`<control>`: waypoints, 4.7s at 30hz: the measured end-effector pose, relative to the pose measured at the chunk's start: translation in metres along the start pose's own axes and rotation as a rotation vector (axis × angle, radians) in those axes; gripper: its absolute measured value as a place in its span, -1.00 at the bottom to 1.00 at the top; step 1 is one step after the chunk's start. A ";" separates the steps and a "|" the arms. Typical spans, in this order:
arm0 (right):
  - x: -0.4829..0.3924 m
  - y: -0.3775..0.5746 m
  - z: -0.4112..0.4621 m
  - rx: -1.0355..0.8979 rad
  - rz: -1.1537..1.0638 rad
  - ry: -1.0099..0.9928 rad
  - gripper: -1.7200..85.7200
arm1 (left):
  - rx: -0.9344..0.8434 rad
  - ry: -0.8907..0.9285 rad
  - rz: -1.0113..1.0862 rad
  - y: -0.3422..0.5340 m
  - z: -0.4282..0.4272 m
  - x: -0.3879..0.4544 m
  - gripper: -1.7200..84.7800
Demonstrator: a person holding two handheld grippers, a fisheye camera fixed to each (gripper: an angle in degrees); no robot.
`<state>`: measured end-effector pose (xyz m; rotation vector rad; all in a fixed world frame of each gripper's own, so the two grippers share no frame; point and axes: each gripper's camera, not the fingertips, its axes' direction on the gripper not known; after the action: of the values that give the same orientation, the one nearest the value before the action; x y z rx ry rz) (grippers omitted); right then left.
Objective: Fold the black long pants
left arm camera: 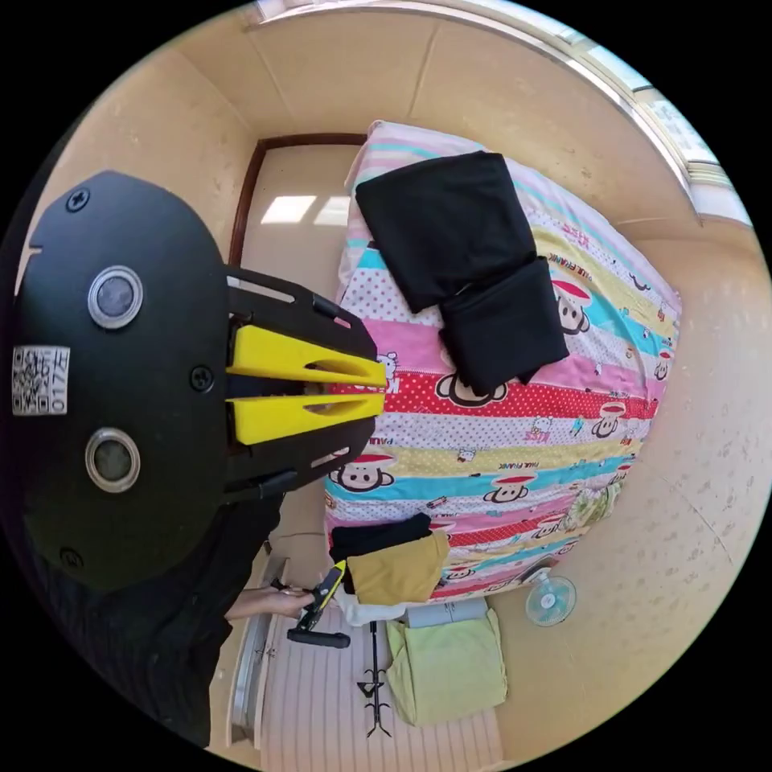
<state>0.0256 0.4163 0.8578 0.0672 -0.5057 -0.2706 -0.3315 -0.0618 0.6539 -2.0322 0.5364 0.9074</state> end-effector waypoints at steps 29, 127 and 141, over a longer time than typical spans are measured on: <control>-0.326 -0.071 0.016 -0.176 -0.190 0.221 -0.95 | 0.213 0.794 0.270 -0.112 -0.085 -0.227 -0.84; -0.172 -0.210 -0.292 0.715 0.080 -0.045 -0.93 | 0.712 0.121 0.027 -0.129 -0.147 0.162 -0.83; 0.048 -0.088 0.070 -0.263 0.291 -0.376 -0.80 | -0.235 0.156 0.060 -0.029 0.256 0.088 -0.79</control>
<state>0.0108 0.3189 0.9298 -0.3170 -0.8395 -0.0606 -0.3598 0.1615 0.4998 -2.3245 0.6019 0.8860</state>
